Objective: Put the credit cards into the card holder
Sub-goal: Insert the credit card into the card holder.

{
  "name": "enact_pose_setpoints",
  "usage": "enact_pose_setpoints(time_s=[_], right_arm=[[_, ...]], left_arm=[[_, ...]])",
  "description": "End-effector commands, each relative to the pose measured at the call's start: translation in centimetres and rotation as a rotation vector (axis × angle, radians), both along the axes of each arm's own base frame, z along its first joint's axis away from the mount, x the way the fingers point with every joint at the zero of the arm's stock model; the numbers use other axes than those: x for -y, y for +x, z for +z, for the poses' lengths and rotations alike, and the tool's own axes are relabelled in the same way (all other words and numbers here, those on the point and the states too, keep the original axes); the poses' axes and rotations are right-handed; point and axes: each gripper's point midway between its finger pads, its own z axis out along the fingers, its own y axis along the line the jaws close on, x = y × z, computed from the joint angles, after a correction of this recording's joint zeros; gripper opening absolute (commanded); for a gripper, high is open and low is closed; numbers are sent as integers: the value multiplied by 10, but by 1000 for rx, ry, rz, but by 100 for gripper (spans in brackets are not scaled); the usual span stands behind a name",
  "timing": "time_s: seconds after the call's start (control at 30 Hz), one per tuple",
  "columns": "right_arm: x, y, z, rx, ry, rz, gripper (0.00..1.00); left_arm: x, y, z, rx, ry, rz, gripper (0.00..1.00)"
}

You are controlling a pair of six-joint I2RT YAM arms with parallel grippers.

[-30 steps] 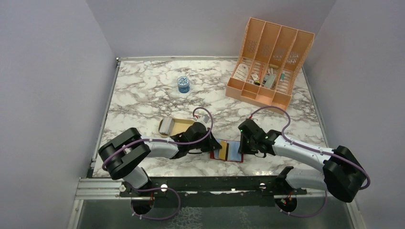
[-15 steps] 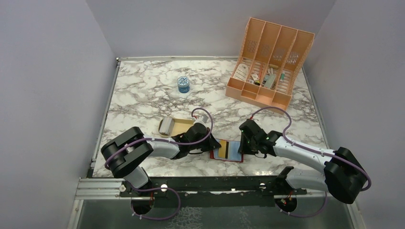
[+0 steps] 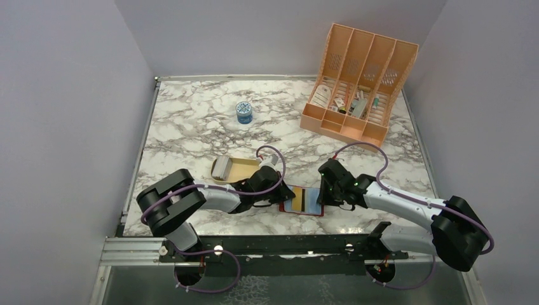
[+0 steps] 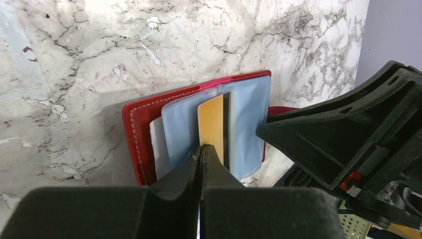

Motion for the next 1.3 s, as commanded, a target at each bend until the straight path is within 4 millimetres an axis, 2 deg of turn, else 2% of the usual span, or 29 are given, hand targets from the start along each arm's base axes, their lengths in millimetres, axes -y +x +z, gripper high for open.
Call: enact_pose_setpoints(time_s=[0.0, 0.27, 0.53, 0.73, 0.97, 1.27], right_arm=[[-15, -3, -6, -26, 79, -2, 23], [-17, -1, -1, -17, 85, -5, 23], [-8, 6, 15, 31, 48, -18, 23], [-4, 9, 19, 53, 34, -27, 21], [2, 8, 10, 44, 2, -39, 18], [-4, 2, -4, 11, 26, -25, 17]], left_arm=[[7, 0, -4, 6, 13, 1, 0], [9, 0, 0, 16, 9, 0, 0], [7, 4, 24, 82, -24, 4, 32], [9, 0, 19, 61, -19, -11, 39], [13, -5, 11, 52, 0, -35, 40], [24, -8, 7, 50, 12, -58, 21]])
